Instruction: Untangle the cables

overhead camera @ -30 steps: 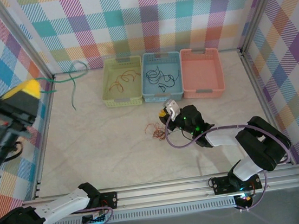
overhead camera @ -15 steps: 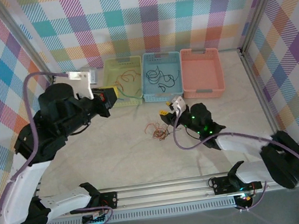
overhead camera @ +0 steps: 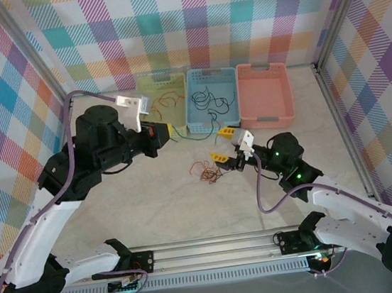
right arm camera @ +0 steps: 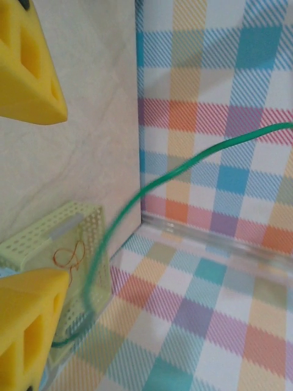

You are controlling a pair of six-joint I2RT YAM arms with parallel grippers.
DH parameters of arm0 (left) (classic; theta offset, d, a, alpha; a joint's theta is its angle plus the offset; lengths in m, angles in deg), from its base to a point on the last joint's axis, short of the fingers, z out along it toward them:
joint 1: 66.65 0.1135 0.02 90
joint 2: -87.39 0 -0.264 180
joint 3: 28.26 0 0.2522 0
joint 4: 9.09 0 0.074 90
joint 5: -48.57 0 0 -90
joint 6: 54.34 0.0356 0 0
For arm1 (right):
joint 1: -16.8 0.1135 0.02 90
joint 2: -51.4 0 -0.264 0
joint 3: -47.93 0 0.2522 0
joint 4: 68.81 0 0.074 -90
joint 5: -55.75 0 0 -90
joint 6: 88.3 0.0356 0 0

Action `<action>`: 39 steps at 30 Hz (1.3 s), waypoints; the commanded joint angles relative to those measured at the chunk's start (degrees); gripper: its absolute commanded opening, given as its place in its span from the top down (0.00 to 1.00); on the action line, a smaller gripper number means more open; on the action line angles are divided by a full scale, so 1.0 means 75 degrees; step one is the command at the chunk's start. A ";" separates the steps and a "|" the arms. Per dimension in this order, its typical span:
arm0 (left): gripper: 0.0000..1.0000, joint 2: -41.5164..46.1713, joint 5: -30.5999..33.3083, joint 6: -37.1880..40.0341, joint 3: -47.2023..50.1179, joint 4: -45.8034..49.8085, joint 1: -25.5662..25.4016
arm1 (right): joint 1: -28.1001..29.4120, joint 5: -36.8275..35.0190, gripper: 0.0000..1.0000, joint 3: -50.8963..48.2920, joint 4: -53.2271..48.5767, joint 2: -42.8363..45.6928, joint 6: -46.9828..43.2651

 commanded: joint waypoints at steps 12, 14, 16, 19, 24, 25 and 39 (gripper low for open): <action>1.00 -0.0014 -0.1237 -0.0192 0.0377 -0.0475 0.0078 | 0.0070 0.1101 0.43 0.1074 -0.0750 -0.1102 -0.0749; 1.00 0.0045 -0.1255 -0.0288 0.0464 -0.0611 0.0074 | 0.0078 0.1197 0.48 0.1063 -0.0736 -0.1183 -0.0734; 1.00 0.0120 -0.1290 -0.0379 0.0593 -0.0808 0.0074 | 0.0085 0.1197 0.51 0.1060 -0.0704 -0.1256 -0.0693; 1.00 0.0193 -0.1299 -0.0529 0.0773 -0.1062 0.0075 | 0.0142 0.1319 0.53 0.1069 -0.0744 -0.1325 -0.0707; 1.00 0.0273 -0.1176 -0.0636 0.0905 -0.1269 0.0085 | 0.0212 0.1542 0.55 0.1066 -0.0909 -0.1346 -0.0822; 1.00 0.0284 -0.1158 -0.0638 0.0898 -0.1281 0.0075 | 0.0219 0.1508 0.59 0.1052 -0.0939 -0.1332 -0.0830; 1.00 0.0405 -0.0982 -0.0582 0.0859 -0.1158 0.0075 | 0.0226 0.2664 0.50 0.1047 -0.1596 -0.1204 -0.0894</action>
